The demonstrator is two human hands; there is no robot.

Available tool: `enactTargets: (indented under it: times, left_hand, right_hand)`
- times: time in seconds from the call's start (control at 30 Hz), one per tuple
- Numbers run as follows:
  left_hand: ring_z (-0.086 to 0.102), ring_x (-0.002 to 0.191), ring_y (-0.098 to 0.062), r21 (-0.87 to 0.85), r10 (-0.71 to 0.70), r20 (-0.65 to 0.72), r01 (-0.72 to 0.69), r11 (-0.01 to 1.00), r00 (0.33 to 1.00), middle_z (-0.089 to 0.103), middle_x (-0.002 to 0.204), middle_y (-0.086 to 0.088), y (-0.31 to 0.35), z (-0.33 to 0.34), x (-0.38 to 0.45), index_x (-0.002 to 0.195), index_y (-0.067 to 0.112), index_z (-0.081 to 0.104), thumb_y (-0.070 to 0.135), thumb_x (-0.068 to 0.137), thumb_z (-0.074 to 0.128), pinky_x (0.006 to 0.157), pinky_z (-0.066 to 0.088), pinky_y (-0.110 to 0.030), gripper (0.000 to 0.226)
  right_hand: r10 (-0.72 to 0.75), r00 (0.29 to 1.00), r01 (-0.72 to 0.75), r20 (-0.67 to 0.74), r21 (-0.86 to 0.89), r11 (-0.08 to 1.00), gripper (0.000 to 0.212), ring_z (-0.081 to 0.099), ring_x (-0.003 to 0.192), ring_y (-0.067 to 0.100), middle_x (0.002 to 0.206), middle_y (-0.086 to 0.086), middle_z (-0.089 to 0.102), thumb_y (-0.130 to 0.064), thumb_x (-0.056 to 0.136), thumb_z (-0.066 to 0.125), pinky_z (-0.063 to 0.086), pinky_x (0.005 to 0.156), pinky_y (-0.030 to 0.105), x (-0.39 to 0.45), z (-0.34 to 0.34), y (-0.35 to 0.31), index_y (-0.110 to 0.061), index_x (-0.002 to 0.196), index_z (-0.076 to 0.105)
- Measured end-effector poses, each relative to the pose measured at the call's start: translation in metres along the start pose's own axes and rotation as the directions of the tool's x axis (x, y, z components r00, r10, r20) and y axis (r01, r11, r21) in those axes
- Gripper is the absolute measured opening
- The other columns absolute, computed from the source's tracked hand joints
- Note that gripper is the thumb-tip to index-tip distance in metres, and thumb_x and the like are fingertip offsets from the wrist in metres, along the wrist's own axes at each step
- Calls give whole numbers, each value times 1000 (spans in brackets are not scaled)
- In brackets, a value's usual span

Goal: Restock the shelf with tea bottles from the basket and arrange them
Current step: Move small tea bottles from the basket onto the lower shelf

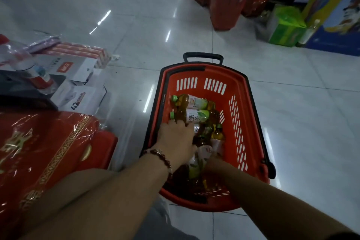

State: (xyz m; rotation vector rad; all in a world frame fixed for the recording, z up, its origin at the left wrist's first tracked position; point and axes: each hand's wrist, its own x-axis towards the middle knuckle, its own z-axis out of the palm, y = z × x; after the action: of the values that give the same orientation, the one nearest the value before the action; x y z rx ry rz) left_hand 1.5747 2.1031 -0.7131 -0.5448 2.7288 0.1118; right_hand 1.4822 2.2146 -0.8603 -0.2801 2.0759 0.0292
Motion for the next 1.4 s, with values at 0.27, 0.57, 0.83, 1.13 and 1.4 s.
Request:
enactTargets:
  times: [0.27,0.57,0.83,1.13,1.4]
  left_hand:
    - [58,110,-22,-106,-35,-23,33,994,999,57,124,-3,-25,6,-3,130,22,50,52,95,54,87,50,-38,47]
    - [62,103,-14,-641,-80,104,128,757,991,64,118,5,-28,-3,-16,132,25,54,51,96,54,88,54,-35,45]
    - [65,102,-19,-982,-223,190,180,-65,956,65,115,2,-24,-25,-26,142,23,43,68,74,71,92,54,-43,86]
    - [73,95,-31,-822,-397,90,-157,-548,913,72,108,-16,-69,-47,-65,126,12,57,36,80,79,83,59,-48,56]
    - [64,101,-30,-707,-614,-179,-535,-463,769,63,113,-15,-141,-58,-157,116,10,63,24,74,79,86,54,-42,47]
  right_hand:
    - [-54,993,12,107,358,934,55,67,94,25,106,12,63,-26,91,66,58,76,33,0,-15,6,-6,136,43]
    - [-328,940,137,97,772,621,53,66,107,34,112,20,68,-46,81,69,48,101,51,-71,-51,7,-9,117,57]
    - [-628,747,574,-218,688,444,55,72,94,28,114,13,69,-23,86,73,59,81,43,-160,-52,-5,-25,135,49]
    - [-737,461,887,-494,239,395,78,50,121,15,132,-12,40,-58,69,67,54,94,46,-236,-30,-42,-48,139,35]
    - [-881,423,833,-210,472,288,40,72,88,12,107,-1,71,-22,85,72,60,72,26,-273,-11,-126,-32,122,59]
